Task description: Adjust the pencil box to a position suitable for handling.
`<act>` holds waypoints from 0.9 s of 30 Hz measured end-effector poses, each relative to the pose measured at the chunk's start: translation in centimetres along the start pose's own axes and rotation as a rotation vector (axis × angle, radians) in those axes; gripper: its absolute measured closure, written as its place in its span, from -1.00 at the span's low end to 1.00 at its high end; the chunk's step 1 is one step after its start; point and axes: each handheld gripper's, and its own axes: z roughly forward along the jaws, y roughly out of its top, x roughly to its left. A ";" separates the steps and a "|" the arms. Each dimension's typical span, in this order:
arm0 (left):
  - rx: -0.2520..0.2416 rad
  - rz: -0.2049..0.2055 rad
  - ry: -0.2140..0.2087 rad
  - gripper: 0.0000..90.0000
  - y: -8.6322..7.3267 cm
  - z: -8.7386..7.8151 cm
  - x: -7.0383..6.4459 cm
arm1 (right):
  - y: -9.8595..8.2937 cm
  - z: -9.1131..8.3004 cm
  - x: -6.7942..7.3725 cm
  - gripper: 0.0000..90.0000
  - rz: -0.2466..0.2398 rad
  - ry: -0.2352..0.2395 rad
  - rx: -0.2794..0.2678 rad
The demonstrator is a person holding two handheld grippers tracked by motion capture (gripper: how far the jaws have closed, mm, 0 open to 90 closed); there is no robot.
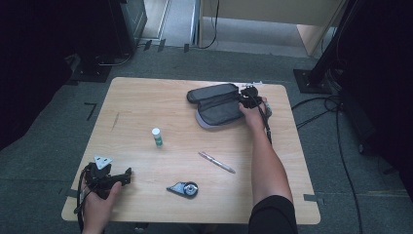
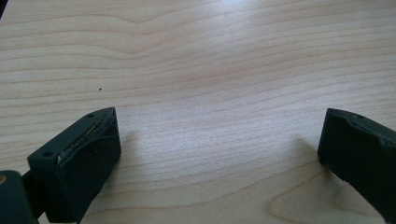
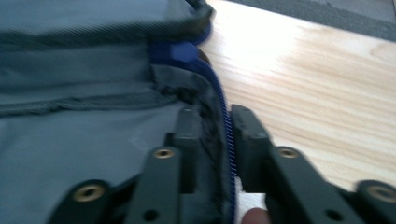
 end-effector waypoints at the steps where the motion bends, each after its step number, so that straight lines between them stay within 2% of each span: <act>1: 0.000 0.001 -0.001 -1.00 0.0 0.0 0.0 | -0.2 -0.1 -0.2 0.90 0.008 -0.006 -0.003; 6: -0.001 0.000 -0.002 -1.00 0.1 0.1 -0.1 | -1.0 -0.8 -0.3 0.97 0.015 0.028 -0.028; 10: 0.000 -0.001 -0.001 -1.00 0.1 0.1 -0.1 | -1.6 -1.6 -0.3 0.97 0.082 0.078 -0.036; 11: 0.000 -0.001 -0.001 -1.00 0.1 0.1 -0.1 | -1.6 -1.6 -0.3 0.97 0.082 0.078 -0.036; 16: 0.000 -0.001 0.001 -1.00 0.1 0.1 -0.1 | -3.0 -3.2 0.1 0.97 0.191 0.124 -0.036; 17: 0.000 -0.001 0.001 -1.00 0.1 0.1 -0.1 | -3.0 -3.2 0.1 0.97 0.191 0.124 -0.036; 18: 0.000 -0.001 0.001 -1.00 0.1 0.1 -0.1 | -3.7 -3.7 0.4 0.97 0.224 0.139 -0.037; 23: 0.000 -0.001 0.001 -1.00 0.1 0.1 -0.1 | -6.1 -5.4 1.3 0.96 0.289 0.132 -0.042; 24: 0.000 -0.001 0.001 -1.00 0.1 0.1 -0.1 | -6.1 -5.4 1.3 0.96 0.289 0.132 -0.042; 27: -0.001 -0.002 0.001 -1.00 0.1 0.1 -0.1 | -7.7 -6.7 1.8 0.96 0.294 0.124 -0.053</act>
